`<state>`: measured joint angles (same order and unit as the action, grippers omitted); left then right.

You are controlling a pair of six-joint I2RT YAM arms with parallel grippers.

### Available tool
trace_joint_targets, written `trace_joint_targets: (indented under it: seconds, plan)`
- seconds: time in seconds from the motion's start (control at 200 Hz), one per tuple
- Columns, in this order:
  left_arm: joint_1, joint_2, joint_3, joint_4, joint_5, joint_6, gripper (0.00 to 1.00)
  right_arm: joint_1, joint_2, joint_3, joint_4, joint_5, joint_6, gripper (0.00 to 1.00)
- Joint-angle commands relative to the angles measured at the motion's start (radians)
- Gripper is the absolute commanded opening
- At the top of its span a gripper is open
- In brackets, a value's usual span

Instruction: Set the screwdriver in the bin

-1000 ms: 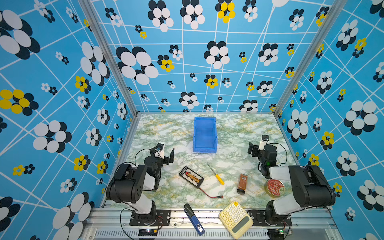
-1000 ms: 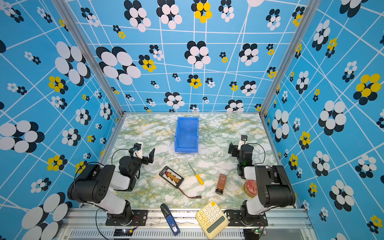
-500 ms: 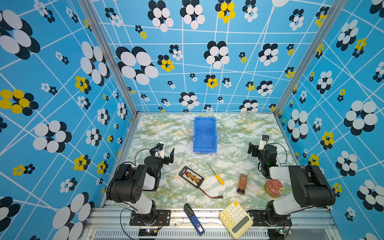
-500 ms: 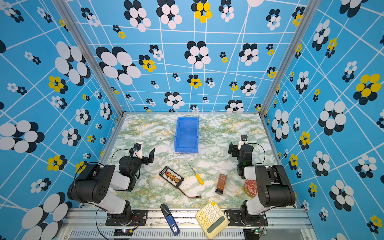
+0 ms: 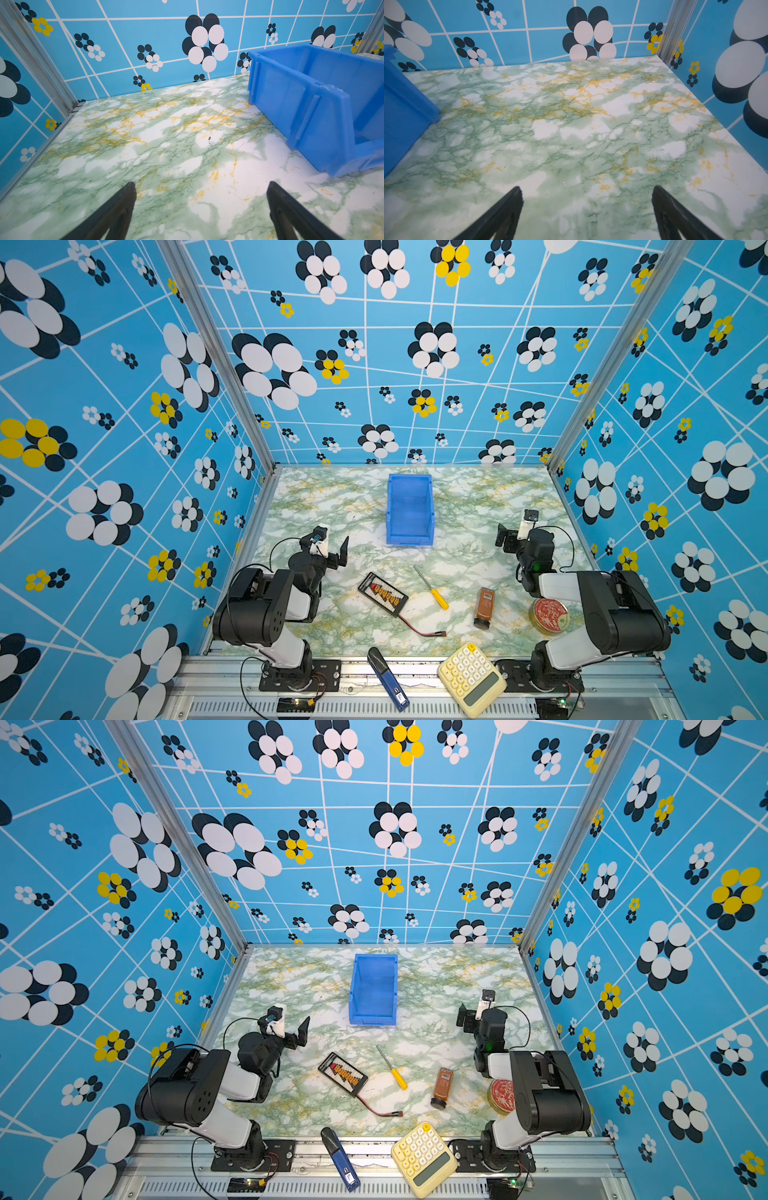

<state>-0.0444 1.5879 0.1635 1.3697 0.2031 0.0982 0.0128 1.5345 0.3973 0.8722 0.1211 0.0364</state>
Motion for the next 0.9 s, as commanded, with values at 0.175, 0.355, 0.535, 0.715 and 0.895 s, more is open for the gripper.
trace_joint_targets:
  seconds: [0.175,0.355,0.535,0.715,0.895]
  plan:
    - [-0.003,0.012,-0.013,0.028,0.016,0.014,0.99,0.004,0.010,-0.004,0.016,0.013,-0.009,0.99]
    - [-0.001,0.000,0.002,-0.012,0.015,0.011,0.99,0.004,0.009,-0.006,0.015,0.032,-0.004,0.99]
    - [0.001,0.008,0.002,0.005,-0.047,-0.014,0.99,0.006,-0.086,0.051,-0.170,0.120,0.025,0.99]
    - [-0.009,-0.096,-0.002,-0.084,-0.039,0.001,0.99,0.012,-0.263,0.111,-0.434,0.142,0.075,0.99]
    - [-0.018,-0.383,0.126,-0.644,0.018,0.028,0.99,0.040,-0.456,0.234,-0.870,0.090,0.234,0.95]
